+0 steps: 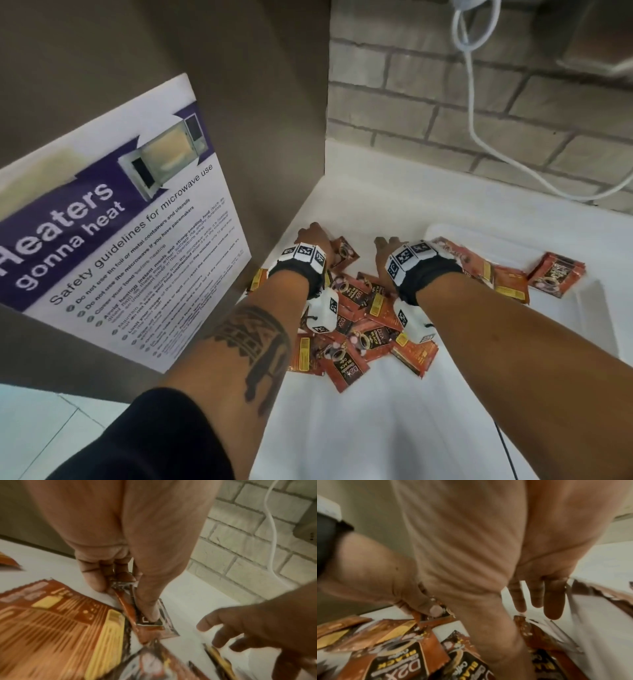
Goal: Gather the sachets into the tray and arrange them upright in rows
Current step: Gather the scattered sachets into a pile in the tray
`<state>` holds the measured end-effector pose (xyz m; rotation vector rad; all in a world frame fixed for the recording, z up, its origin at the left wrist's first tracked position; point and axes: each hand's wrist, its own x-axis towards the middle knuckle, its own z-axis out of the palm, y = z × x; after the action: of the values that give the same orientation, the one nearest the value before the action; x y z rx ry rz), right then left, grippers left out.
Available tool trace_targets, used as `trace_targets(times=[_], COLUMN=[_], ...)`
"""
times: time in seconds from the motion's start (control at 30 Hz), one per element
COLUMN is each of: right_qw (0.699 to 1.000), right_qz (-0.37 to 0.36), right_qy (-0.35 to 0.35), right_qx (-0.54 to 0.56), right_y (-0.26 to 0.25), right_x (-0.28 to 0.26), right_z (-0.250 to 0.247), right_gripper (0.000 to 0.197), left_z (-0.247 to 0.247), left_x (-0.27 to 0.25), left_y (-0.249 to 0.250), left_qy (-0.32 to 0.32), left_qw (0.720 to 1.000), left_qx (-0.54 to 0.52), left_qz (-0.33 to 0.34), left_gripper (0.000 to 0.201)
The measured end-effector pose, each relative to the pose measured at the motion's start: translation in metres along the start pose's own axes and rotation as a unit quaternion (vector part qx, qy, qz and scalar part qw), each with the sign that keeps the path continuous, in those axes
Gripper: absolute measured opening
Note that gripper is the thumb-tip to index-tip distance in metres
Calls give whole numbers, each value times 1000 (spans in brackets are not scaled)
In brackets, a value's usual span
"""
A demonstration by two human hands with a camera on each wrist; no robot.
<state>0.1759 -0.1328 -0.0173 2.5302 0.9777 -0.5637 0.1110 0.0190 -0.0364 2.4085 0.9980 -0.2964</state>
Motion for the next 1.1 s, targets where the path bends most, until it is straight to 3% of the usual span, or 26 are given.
trace_targets(times=[0.1,0.23,0.37,0.43,0.53,0.67,0.77,0.83,0.87,0.9,0.93,0.97,1.03,1.1], right_qw=[1000,998,998,999,999,994,990,994,994,995,995,992,987,981], right_qz=[-3,-22,-27,-21,-8,12,33,33,18,-10,-12,6,18,-16], right_qy=[1,13,-3,-2,-22,-75,-99,-73,-81,-79,-73,-63,-51,-52], right_qx=[7,-61,-58,-34,28,81,99,81,65,56,66,111,148,187], right_y=[-4,0,3,7,12,7,4,28,44,57,60,56,30,18], right_x=[0,-1,0,0,0,7,5,68,105,120,117,97,12,-43], right_z=[-6,-12,-12,-15,-20,-21,-19,10,29,35,31,20,-34,-61], right_gripper=[62,37,45,45,49,22,34,36,48,72,92,91,51,39], left_z=[-21,-51,-64,-54,-26,-6,-5,-5,-5,-5,-4,-4,-5,-5], left_x=[-10,-24,-45,-58,-70,-71,-73,-74,-74,-74,-74,-74,-76,-76], left_y=[-2,-10,-25,-27,-24,-16,-11,-9,-9,-9,-9,-10,-10,-11], left_qy=[13,36,42,-20,-119,-122,-107,-99,-94,-88,-79,-72,-65,-64], left_qw=[999,994,986,986,983,984,983,983,983,984,984,985,987,987], left_qx=[-5,-75,-132,-125,-91,19,56,66,70,74,74,69,59,59], left_qz=[45,71,97,112,109,128,140,140,139,139,139,138,133,137], left_gripper=[39,34,29,33,55,80,60,42,38,37,38,40,44,46])
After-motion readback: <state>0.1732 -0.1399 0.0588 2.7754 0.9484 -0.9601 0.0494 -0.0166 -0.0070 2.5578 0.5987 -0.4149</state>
